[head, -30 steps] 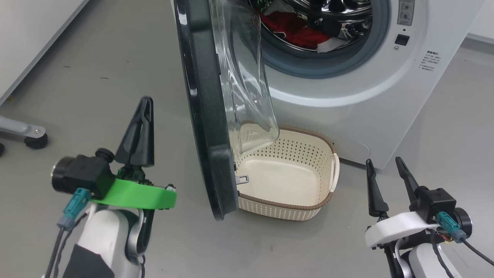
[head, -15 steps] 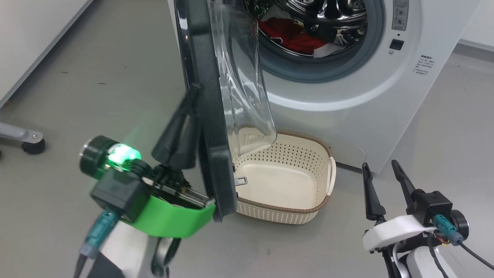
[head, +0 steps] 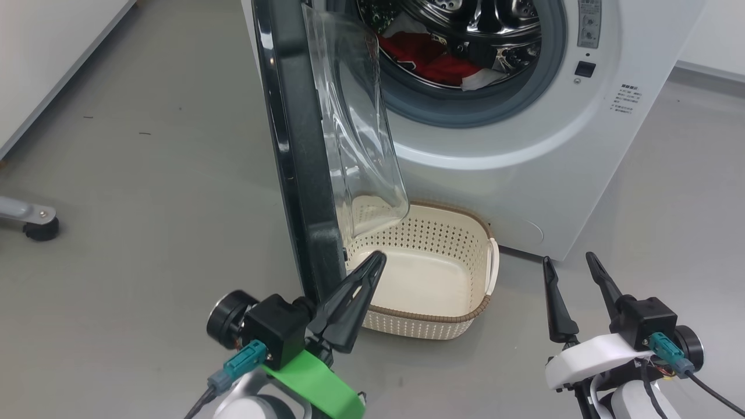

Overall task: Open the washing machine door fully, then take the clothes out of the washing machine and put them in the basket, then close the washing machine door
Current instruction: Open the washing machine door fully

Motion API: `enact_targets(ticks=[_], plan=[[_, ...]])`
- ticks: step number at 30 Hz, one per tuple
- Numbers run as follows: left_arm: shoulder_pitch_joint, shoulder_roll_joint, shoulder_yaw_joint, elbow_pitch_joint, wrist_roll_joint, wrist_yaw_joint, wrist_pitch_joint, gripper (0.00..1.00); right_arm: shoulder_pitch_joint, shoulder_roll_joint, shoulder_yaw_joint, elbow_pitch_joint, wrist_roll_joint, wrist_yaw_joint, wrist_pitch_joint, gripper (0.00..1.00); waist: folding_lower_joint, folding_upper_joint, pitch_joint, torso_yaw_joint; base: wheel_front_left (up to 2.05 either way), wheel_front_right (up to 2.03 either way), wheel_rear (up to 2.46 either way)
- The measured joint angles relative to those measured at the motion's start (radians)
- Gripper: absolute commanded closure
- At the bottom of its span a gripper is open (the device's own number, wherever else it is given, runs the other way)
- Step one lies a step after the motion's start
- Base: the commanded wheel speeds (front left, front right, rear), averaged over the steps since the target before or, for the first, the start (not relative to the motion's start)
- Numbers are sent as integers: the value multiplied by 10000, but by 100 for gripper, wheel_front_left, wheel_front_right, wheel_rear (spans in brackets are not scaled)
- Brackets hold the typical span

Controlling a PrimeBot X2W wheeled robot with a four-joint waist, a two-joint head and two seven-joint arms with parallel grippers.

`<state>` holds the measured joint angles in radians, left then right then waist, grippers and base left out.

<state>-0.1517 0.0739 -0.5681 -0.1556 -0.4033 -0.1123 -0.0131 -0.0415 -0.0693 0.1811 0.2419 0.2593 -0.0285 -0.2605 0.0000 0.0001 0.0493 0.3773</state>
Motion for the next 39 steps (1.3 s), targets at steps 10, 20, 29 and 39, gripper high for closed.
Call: enact_targets(ticks=[10, 20, 29, 39], plan=[[644, 180, 221, 598, -391, 17, 715, 100, 17, 46, -33, -23, -82, 98, 0, 0, 0, 0, 222, -2, 0, 0, 0], [645, 211, 560, 859, -451, 113, 732, 100, -125, 77, 15, 19, -192, 249, 0, 0, 0, 0, 379, -117, 0, 0, 0], [481, 196, 669, 1156, -453, 115, 633, 100, -221, 82, -98, 73, -240, 272, 0, 0, 0, 0, 587, -333, 0, 0, 0], [391, 136, 867, 1452, -648, 119, 422, 100, -329, 92, -213, 94, -244, 309, 0, 0, 0, 0, 667, -390, 0, 0, 0]])
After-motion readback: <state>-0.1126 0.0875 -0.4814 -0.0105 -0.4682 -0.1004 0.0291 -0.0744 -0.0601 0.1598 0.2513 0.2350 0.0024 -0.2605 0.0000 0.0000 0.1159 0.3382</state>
